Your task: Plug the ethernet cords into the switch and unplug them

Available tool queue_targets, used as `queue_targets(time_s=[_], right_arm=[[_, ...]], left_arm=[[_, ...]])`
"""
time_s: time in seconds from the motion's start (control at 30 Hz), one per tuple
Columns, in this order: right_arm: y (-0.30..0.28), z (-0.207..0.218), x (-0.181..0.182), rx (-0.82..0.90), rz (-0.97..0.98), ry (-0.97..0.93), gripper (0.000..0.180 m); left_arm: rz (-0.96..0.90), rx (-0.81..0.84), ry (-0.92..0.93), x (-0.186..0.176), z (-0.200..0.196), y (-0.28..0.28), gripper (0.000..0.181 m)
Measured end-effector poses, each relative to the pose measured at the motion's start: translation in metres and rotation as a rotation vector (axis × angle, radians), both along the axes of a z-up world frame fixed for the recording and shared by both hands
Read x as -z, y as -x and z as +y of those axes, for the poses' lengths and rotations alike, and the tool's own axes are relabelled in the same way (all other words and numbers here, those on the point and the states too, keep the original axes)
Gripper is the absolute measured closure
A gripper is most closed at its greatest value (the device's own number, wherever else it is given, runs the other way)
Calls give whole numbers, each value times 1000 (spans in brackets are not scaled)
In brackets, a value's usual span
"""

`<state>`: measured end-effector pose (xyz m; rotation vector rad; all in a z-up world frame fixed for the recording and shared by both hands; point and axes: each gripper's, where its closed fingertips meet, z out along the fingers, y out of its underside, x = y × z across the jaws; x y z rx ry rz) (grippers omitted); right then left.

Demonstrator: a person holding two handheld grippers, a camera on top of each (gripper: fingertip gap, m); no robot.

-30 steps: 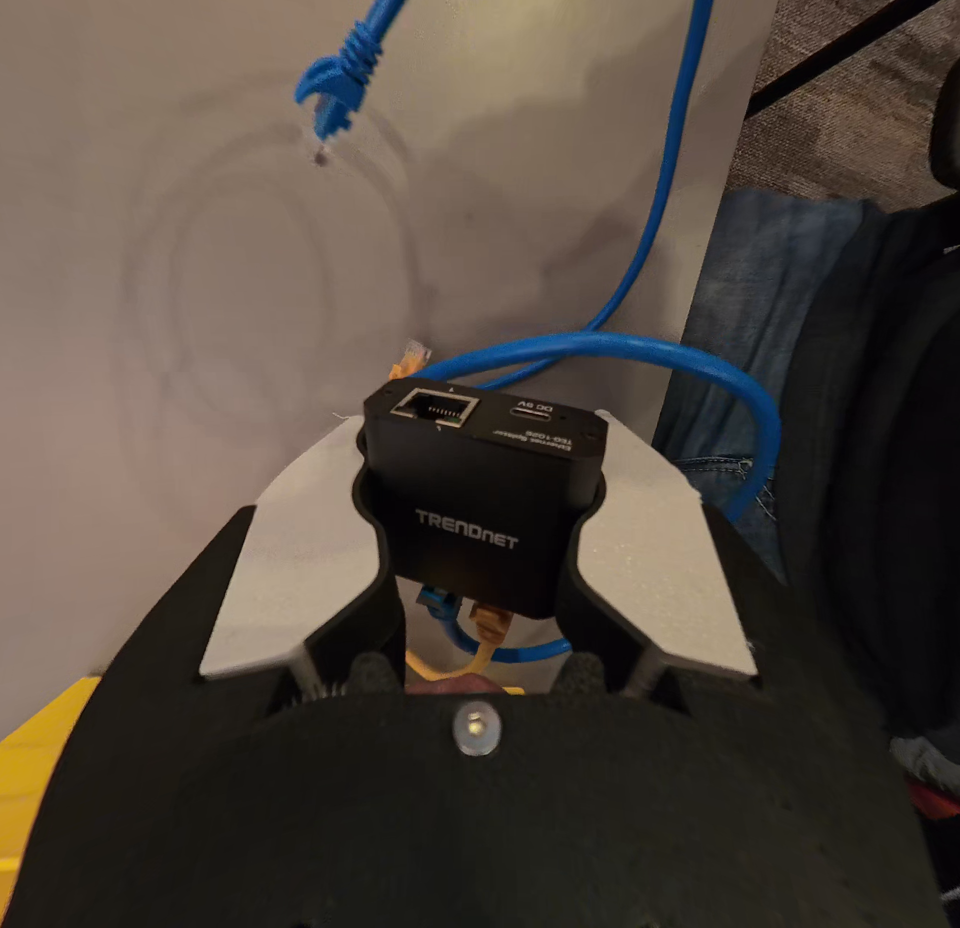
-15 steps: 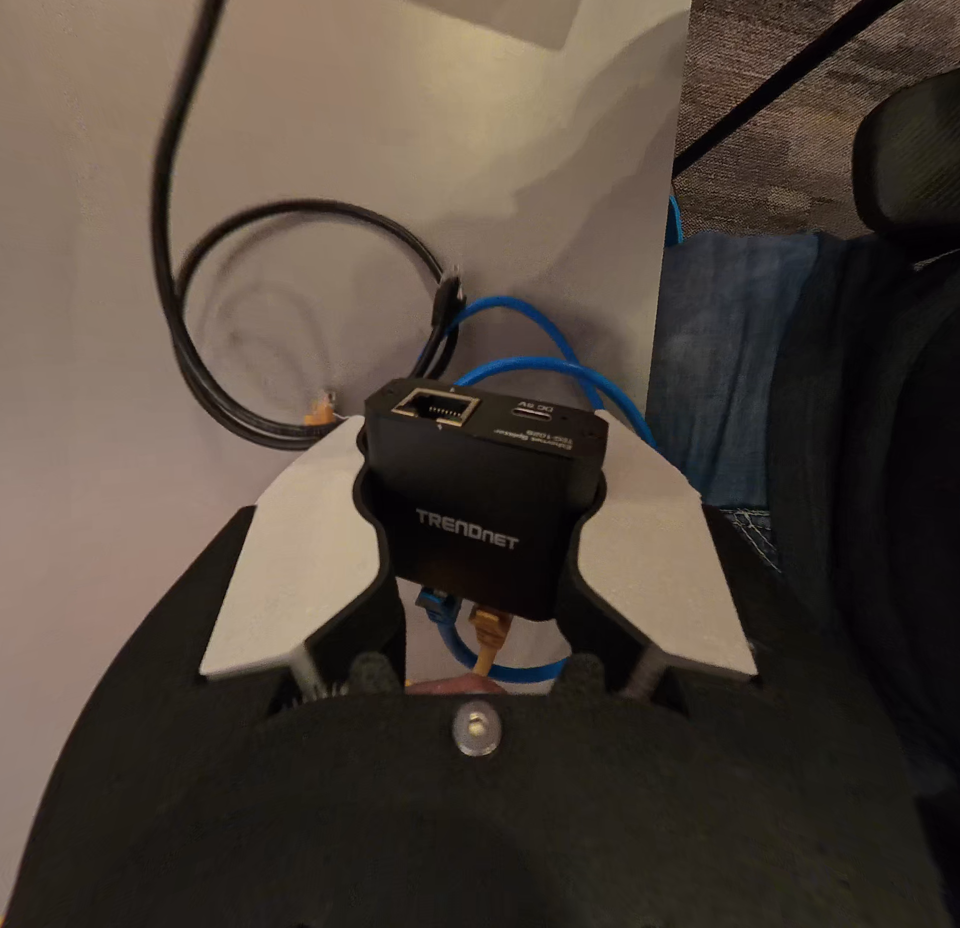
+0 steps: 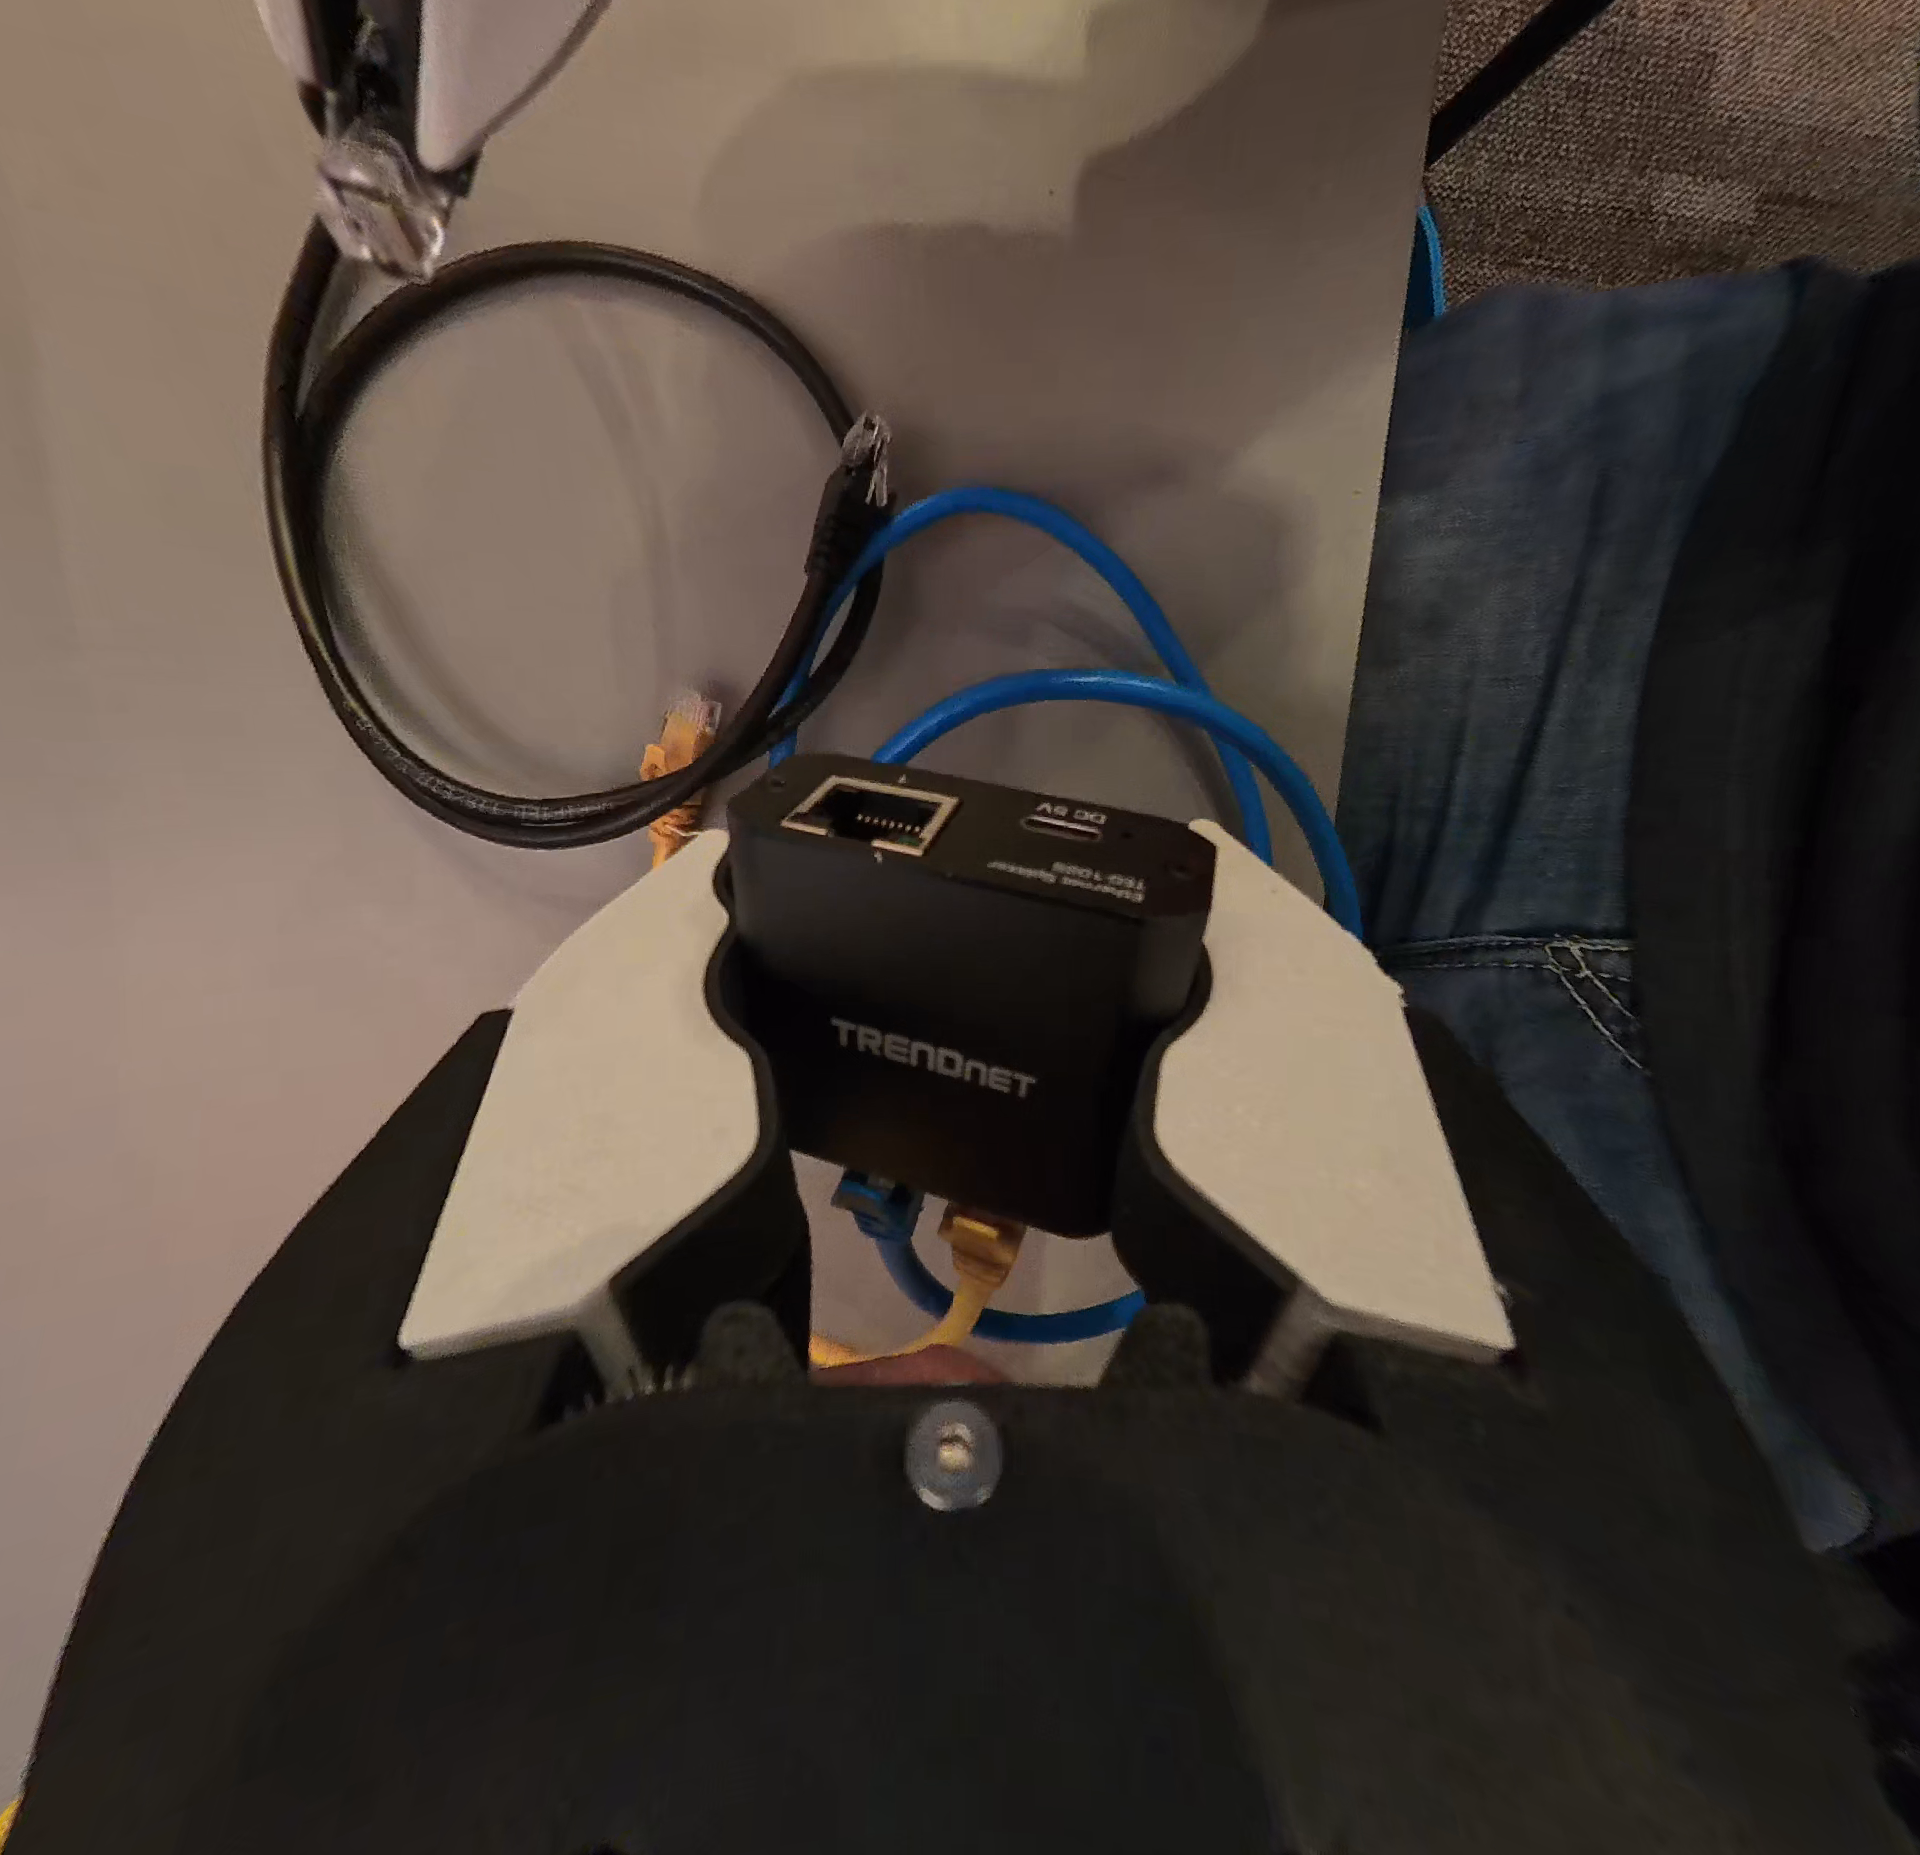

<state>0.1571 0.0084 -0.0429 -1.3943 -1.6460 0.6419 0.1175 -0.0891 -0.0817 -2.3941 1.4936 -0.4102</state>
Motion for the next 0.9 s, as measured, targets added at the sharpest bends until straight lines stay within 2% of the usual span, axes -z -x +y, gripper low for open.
queue_targets(time_s=[0.27,0.4,0.47,0.6,0.7,0.77,0.9], right_arm=[[-16,-5,59,-47,-240,135,120],[-26,-28,59,-140,-277,187,92],[-31,-43,51,-193,-265,219,96],[-37,-77,49,-310,-289,134,106],[-34,-90,68,-381,-348,-25,117],[-30,-95,85,-425,-402,-121,132],[-17,-98,111,-485,-451,-153,148]], left_arm=[[-44,-57,-28,-15,4,18,105],[-60,-72,-31,-21,2,26,105],[-69,-73,-31,-23,0,28,105],[-77,-70,-33,-25,-3,28,105],[-70,-65,-27,-22,-4,27,105],[-74,-64,-23,-20,-4,25,105],[-81,-59,-26,-21,-4,21,105]])
